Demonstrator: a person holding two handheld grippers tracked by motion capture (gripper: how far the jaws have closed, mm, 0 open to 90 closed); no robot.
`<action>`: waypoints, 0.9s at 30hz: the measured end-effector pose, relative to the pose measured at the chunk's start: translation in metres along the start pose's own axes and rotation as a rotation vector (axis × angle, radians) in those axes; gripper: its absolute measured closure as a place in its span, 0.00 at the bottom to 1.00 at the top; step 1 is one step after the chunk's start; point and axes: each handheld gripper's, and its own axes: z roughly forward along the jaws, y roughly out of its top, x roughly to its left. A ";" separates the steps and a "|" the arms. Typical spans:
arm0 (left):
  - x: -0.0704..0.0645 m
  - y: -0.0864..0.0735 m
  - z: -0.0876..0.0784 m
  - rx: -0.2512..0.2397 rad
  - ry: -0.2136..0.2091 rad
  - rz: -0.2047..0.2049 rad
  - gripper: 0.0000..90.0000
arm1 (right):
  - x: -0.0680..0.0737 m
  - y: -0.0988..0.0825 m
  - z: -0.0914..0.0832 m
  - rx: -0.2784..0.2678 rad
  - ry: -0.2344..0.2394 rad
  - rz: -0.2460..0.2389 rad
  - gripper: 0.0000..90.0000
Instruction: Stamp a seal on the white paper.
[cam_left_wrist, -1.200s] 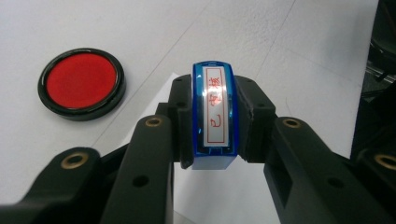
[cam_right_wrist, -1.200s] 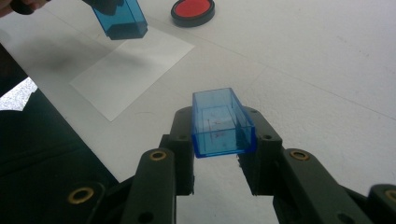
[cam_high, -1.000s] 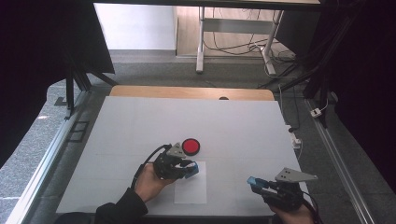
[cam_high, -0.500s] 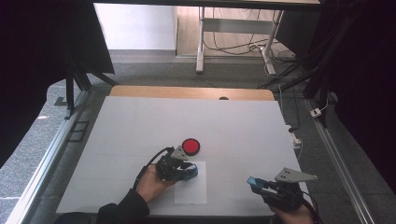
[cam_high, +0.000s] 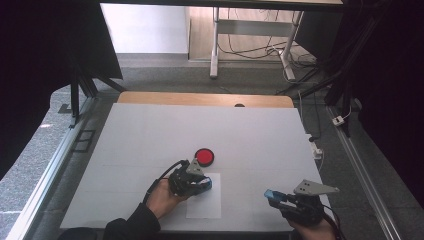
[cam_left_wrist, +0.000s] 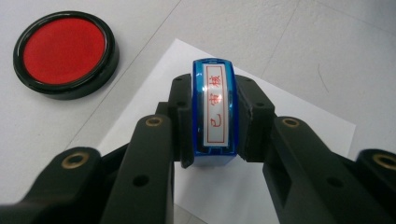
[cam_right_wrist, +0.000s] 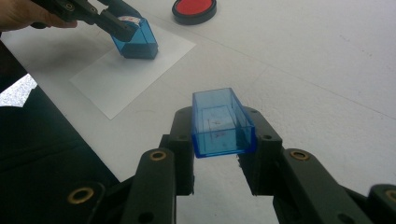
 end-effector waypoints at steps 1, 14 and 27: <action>0.002 0.000 0.000 -0.002 -0.011 -0.007 0.79 | 0.000 0.000 0.000 0.000 0.000 0.000 0.75; 0.003 -0.001 0.000 -0.005 -0.015 -0.019 0.79 | 0.000 0.000 0.000 0.011 -0.001 -0.001 0.75; 0.006 0.000 0.001 0.007 -0.036 -0.044 0.79 | 0.000 0.000 0.000 0.012 -0.003 -0.001 0.75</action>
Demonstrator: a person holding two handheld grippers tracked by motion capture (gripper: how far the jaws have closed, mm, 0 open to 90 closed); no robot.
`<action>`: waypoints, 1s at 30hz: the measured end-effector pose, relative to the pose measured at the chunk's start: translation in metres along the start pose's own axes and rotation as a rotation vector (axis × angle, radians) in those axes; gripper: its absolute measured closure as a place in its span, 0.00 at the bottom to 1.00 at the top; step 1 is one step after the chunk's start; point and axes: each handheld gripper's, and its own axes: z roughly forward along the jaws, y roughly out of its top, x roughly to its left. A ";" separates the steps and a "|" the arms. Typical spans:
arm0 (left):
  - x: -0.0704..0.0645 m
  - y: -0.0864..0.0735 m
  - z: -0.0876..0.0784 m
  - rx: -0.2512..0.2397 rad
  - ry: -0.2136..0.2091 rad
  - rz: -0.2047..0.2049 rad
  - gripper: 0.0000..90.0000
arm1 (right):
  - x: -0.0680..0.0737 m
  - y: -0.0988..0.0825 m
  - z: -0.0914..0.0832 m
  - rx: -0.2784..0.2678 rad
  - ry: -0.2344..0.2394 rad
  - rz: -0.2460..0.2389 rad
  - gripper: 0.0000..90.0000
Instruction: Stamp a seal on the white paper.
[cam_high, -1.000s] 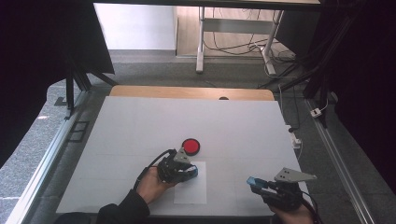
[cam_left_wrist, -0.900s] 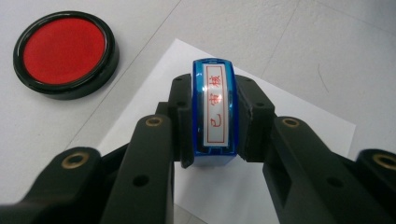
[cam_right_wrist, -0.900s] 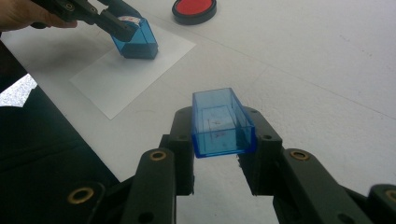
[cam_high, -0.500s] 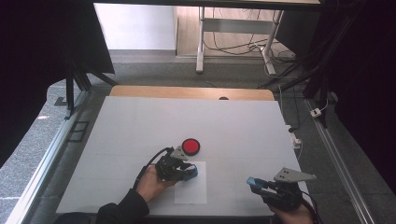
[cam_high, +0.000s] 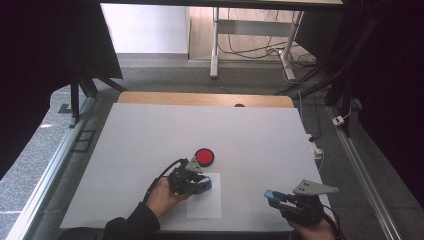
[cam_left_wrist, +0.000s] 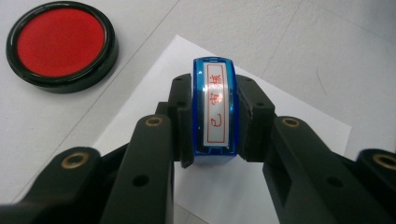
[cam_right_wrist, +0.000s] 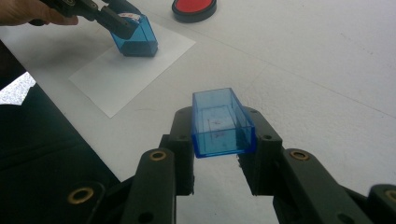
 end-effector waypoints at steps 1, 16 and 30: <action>0.002 0.000 0.000 -0.001 -0.010 -0.011 0.79 | 0.000 0.000 0.000 0.000 0.000 -0.001 0.75; -0.003 0.001 0.000 0.006 0.017 0.010 0.79 | 0.000 0.000 0.000 0.003 -0.004 -0.003 0.75; 0.010 -0.001 -0.003 0.000 -0.040 -0.057 0.78 | 0.000 -0.001 -0.002 -0.008 -0.001 -0.003 0.75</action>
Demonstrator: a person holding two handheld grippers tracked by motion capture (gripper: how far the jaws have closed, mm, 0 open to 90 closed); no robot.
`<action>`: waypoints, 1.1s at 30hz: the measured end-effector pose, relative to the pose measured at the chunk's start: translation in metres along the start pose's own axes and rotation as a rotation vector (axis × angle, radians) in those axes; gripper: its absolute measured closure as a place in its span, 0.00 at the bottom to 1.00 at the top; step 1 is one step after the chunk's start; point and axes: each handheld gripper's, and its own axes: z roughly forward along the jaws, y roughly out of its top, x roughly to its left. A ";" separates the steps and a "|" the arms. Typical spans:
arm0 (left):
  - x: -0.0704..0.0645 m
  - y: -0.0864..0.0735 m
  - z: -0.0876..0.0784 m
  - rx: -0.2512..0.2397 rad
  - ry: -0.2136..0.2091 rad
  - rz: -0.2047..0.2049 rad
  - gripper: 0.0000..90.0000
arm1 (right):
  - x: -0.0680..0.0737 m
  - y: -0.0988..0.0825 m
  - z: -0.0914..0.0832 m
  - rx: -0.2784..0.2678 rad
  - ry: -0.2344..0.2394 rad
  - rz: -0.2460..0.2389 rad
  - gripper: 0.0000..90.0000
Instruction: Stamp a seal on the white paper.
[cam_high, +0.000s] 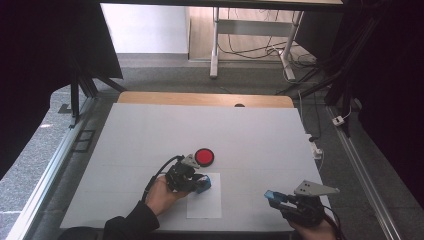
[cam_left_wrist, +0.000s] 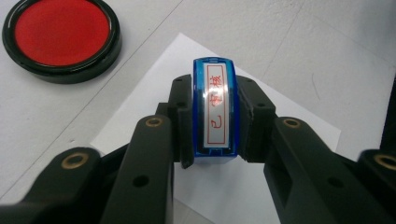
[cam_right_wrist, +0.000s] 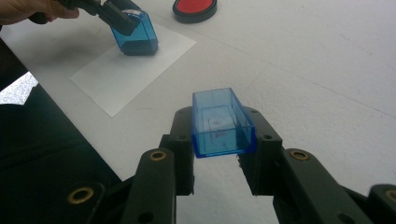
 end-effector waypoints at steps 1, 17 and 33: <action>0.000 0.000 -0.001 0.003 0.008 0.001 0.78 | 0.000 0.000 0.000 0.000 0.000 0.000 0.75; 0.002 0.004 -0.021 -0.082 -0.020 0.005 0.78 | 0.000 0.000 0.000 0.003 -0.003 0.002 0.75; -0.003 0.010 -0.042 -0.151 -0.061 0.038 0.78 | 0.000 0.000 0.000 0.002 -0.006 0.004 0.75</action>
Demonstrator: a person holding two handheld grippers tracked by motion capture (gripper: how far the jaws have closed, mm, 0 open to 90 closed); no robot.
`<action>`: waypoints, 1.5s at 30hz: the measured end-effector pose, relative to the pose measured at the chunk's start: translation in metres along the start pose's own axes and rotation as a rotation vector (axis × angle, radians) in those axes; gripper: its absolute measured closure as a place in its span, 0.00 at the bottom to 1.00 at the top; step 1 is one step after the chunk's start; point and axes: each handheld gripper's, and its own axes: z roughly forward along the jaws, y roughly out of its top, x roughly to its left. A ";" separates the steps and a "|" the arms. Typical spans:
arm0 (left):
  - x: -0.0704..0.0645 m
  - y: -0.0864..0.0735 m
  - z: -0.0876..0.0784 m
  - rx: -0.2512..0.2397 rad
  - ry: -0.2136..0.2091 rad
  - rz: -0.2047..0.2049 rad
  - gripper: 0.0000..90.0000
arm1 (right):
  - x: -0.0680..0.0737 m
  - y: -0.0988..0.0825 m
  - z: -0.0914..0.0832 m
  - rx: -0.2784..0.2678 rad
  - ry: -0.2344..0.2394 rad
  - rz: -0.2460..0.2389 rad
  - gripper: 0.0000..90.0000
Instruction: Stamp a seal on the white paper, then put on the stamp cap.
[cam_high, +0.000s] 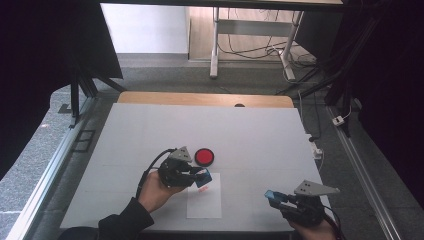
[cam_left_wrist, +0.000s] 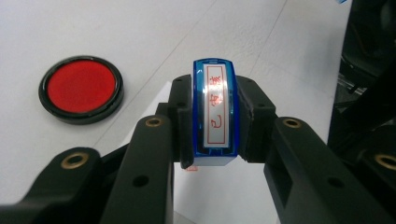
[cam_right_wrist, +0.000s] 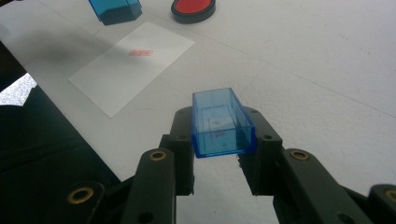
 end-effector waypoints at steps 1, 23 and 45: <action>0.000 0.001 -0.002 -0.006 -0.002 0.000 0.78 | 0.000 0.000 0.000 0.000 0.000 0.000 0.75; -0.004 0.001 -0.040 -0.161 -0.095 0.013 0.78 | 0.000 0.000 0.000 0.000 -0.002 0.002 0.75; -0.005 -0.004 -0.056 -0.226 -0.128 -0.012 0.78 | 0.001 0.001 -0.002 -0.032 0.024 0.014 0.75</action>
